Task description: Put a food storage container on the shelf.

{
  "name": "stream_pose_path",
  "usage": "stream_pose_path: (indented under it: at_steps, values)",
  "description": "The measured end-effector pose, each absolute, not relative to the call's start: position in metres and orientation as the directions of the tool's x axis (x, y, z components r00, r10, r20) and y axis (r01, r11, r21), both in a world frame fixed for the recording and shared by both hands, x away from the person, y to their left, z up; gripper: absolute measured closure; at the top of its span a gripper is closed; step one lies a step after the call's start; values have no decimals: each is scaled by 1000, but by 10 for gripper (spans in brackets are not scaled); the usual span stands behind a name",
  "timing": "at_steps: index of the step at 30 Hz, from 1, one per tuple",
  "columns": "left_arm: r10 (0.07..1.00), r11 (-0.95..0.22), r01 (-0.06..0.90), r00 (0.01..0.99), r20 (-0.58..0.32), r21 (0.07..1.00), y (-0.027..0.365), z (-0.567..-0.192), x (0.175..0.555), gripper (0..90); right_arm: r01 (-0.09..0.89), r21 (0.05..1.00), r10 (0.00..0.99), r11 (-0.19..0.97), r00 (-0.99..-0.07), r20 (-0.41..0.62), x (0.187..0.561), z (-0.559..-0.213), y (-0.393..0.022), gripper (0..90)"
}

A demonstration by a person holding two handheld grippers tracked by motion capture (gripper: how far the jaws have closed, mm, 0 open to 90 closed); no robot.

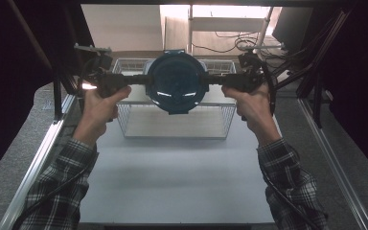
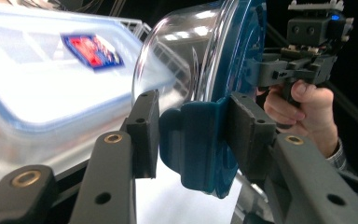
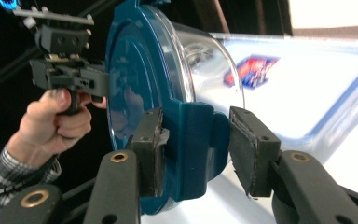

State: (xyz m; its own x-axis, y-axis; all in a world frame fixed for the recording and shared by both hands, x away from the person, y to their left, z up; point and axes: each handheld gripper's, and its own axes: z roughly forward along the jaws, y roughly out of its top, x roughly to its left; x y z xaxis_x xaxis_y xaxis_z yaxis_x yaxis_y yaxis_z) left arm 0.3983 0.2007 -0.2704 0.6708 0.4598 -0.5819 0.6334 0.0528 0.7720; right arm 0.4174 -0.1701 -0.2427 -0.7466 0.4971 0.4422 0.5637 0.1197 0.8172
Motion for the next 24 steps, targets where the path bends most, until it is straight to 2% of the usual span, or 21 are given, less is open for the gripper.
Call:
stream_pose_path:
  at_steps: [10, 24]
  values:
    - [472, 42, 646, 659, -585, 762, 205, -252, 436, 569, 600, 796, 511, 85, -712, 482, 452, -230, -166, 568]
    - [504, 55, 689, 605, -616, 722, 213, -243, 465, 566, 646, 760, 532, 65, -667, 522, 484, -228, -154, 558]
